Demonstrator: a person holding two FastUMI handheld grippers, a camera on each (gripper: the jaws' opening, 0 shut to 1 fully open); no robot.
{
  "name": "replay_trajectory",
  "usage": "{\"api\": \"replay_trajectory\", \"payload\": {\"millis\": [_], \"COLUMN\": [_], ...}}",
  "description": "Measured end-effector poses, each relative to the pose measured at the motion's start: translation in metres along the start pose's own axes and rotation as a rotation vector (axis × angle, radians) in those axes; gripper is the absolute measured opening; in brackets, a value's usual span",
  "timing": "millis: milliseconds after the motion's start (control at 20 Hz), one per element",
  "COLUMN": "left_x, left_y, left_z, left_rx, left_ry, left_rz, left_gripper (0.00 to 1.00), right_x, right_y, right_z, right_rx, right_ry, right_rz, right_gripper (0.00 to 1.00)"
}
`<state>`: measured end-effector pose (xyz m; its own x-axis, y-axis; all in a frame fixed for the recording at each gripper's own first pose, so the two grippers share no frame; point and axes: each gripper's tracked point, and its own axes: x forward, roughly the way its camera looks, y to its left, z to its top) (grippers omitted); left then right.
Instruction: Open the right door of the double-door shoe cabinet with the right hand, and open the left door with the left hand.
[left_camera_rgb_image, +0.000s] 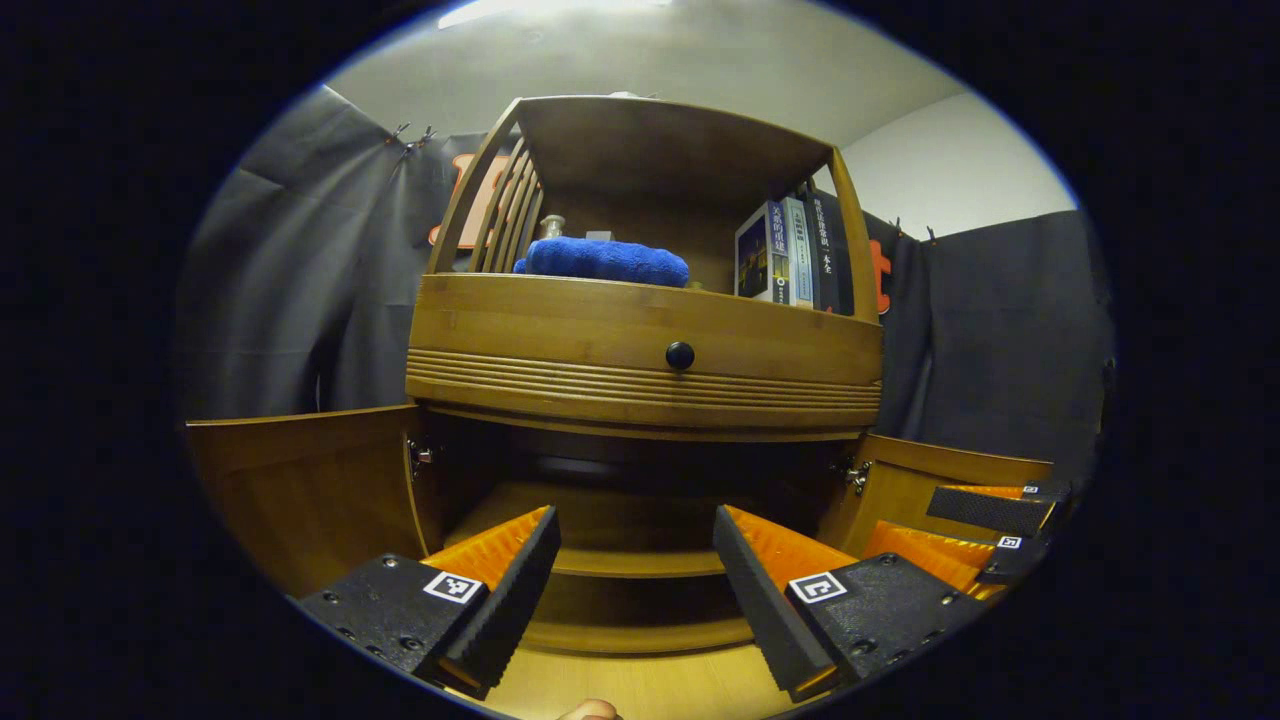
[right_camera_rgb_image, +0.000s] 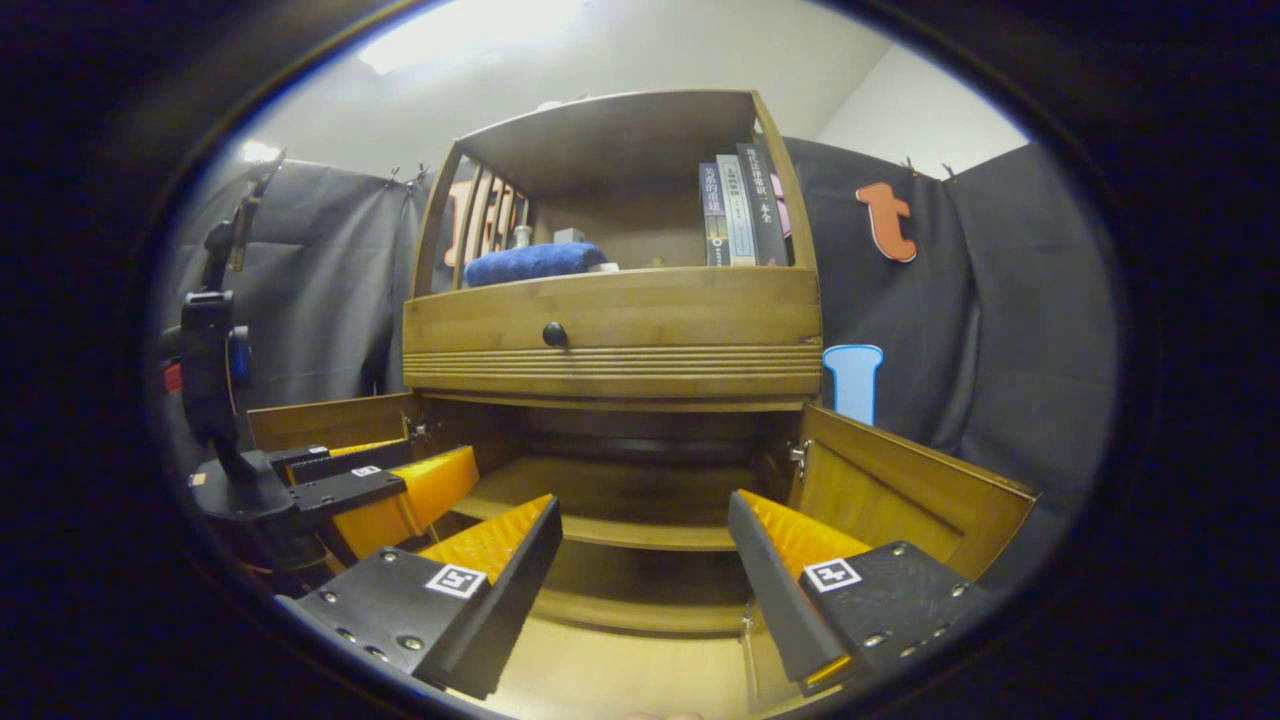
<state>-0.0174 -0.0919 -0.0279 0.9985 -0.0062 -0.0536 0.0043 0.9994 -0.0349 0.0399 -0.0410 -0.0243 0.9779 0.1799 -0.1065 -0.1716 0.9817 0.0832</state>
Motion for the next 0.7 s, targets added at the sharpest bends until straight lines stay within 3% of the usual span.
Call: {"api": "replay_trajectory", "payload": {"millis": [400, 700], "left_x": [0.007, 0.026], "left_y": [0.001, -0.027], "left_z": [0.002, -0.01], "left_rx": [0.012, -0.014], "left_ry": [-0.017, 0.02], "left_rz": [-0.005, -0.098], "left_gripper": [0.92, 0.96], "right_x": [0.001, -0.008], "right_y": [-0.01, -0.022], "right_z": [0.003, 0.001], "right_rx": [0.011, 0.053], "right_ry": [-0.007, -0.008], "right_rz": [-0.032, -0.079], "right_gripper": [0.99, 0.97]}}
